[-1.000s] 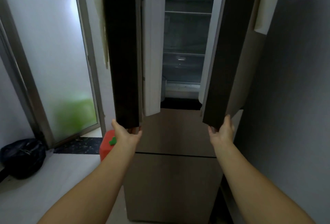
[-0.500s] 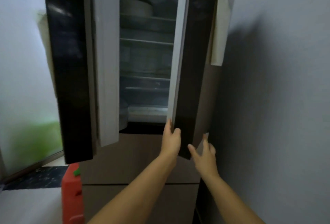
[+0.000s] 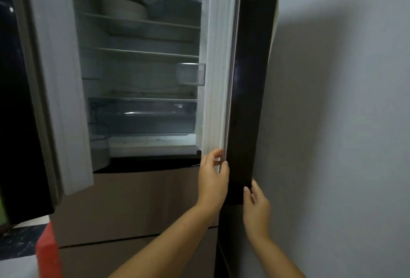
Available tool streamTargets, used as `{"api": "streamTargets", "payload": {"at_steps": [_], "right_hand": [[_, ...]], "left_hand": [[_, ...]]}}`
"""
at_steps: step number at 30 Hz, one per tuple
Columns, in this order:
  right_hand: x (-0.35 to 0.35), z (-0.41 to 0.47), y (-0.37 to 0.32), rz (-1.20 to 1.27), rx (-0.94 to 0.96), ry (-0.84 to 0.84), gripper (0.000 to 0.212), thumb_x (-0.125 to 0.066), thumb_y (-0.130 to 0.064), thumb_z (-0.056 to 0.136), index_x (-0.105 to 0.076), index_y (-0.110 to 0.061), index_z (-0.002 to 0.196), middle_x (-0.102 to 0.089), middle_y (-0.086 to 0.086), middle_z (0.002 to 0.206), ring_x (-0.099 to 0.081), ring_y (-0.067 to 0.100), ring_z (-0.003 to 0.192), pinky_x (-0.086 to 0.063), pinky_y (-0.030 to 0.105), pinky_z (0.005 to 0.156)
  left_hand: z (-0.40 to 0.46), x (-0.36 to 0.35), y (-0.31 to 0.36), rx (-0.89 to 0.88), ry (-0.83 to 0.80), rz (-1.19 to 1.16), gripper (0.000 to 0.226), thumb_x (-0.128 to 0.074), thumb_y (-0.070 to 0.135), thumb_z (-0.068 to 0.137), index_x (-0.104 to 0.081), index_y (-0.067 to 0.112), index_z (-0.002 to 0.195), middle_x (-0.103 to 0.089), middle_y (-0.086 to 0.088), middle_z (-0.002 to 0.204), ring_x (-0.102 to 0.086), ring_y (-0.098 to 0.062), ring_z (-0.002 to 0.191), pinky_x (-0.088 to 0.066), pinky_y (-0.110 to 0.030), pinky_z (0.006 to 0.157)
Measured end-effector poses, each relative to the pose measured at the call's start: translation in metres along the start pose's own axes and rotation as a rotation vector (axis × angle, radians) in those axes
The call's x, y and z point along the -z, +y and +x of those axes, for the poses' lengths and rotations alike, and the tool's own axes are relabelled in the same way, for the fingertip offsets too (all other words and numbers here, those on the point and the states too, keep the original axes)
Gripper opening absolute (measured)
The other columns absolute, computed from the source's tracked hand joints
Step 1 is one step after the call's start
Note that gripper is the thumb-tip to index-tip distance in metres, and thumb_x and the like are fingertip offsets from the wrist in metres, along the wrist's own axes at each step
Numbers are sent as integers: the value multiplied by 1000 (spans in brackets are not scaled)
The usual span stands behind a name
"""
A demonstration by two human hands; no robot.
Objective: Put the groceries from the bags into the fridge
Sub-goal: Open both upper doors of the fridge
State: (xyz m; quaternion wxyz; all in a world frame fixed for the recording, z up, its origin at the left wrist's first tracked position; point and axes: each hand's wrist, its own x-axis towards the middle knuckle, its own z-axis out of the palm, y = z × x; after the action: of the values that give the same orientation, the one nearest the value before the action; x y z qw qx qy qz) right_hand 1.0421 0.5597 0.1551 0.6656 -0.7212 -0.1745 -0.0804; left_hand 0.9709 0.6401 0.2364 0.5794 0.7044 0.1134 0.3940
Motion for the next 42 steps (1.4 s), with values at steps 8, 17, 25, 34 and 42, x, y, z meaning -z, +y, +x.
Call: {"api": "streamTargets", "payload": {"at_steps": [8, 17, 25, 34, 42], "right_hand": [[54, 71, 50, -39, -55, -16, 42, -50, -18, 97, -45, -14, 139, -55, 7, 135, -53, 22, 125, -41, 49, 107], [46, 54, -30, 11, 286, 336, 43, -43, 4, 92, -49, -5, 133, -45, 1, 132, -42, 9, 124, -30, 10, 102], [-106, 1, -122, 143, 613, -216, 34, -44, 7, 87, -60, -21, 96, -59, -6, 97, -55, -11, 92, -41, 5, 82], [-276, -78, -148, 143, 378, -682, 63, -49, -34, 97, -17, -25, 151, -23, -8, 151, -23, 6, 139, -24, 30, 115], [-306, -91, -148, 106, 338, -553, 67, -47, -46, 94, -16, -29, 151, -27, 4, 152, -27, 20, 140, -30, 39, 114]], "left_hand": [[-1, -85, -3, -15, -171, 30, 47, -39, 4, 97, -41, 20, 141, -39, 9, 130, -45, 0, 116, -37, -4, 91], [7, -72, 0, -75, -275, 38, 51, -34, -4, 94, -42, 21, 138, -39, 10, 132, -40, -1, 123, -34, -20, 109], [35, 104, 25, -385, 200, 293, 42, -38, -5, 80, -58, 10, 114, -50, 5, 108, -54, -11, 102, -44, -16, 90], [36, 318, 26, -515, 697, 1287, 57, -44, 34, 88, -30, 22, 142, -33, -10, 149, -20, -23, 141, -9, -59, 113], [45, 370, -8, -353, 501, 1437, 82, -32, 57, 87, 14, 28, 150, 31, 3, 155, 27, -16, 144, 0, -52, 114]]}}
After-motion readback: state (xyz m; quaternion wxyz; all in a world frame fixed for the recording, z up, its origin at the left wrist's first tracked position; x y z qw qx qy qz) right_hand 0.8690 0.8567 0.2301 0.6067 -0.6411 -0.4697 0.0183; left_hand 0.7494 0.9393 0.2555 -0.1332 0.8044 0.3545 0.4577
